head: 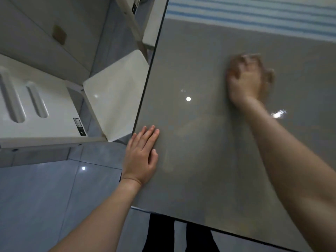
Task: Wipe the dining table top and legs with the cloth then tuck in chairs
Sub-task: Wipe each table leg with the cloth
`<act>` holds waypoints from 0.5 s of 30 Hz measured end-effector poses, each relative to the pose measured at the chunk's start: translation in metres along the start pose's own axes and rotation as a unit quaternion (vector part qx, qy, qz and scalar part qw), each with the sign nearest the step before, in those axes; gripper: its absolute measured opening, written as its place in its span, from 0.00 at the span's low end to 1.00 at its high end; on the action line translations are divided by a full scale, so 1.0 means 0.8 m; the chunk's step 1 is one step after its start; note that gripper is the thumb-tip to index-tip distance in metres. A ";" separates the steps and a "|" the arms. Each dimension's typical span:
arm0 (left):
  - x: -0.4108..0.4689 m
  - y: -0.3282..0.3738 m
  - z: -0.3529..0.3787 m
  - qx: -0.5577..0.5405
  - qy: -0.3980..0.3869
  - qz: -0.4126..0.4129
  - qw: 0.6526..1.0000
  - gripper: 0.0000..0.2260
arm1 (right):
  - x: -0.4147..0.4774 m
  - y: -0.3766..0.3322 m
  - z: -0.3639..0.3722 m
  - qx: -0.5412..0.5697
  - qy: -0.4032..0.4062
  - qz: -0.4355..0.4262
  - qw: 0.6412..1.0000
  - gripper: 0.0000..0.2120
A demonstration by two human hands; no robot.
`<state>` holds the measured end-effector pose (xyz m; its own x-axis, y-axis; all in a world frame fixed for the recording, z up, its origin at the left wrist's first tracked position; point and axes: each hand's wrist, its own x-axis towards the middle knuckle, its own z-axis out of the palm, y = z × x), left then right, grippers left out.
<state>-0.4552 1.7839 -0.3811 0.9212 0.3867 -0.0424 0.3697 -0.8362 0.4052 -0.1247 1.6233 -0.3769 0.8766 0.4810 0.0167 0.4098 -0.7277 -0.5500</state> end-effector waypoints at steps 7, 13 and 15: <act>0.002 0.000 -0.005 -0.003 -0.024 -0.004 1.000 0.25 | -0.301 -0.051 0.022 -0.127 -0.235 -0.361 0.893 0.24; 0.003 -0.003 -0.004 -0.010 -0.041 -0.005 0.999 0.26 | -0.175 -0.009 0.009 -0.141 -0.274 -0.463 0.831 0.24; 0.004 -0.004 -0.004 -0.008 -0.043 0.000 0.999 0.26 | -0.075 -0.030 0.031 -0.124 -0.202 -0.387 0.891 0.23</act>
<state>-0.4536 1.7888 -0.3797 0.9286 0.3514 -0.1195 0.3680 -0.8301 0.4188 -0.1936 1.6241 -0.3853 0.1651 0.9861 -0.0196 0.9394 -0.1633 -0.3015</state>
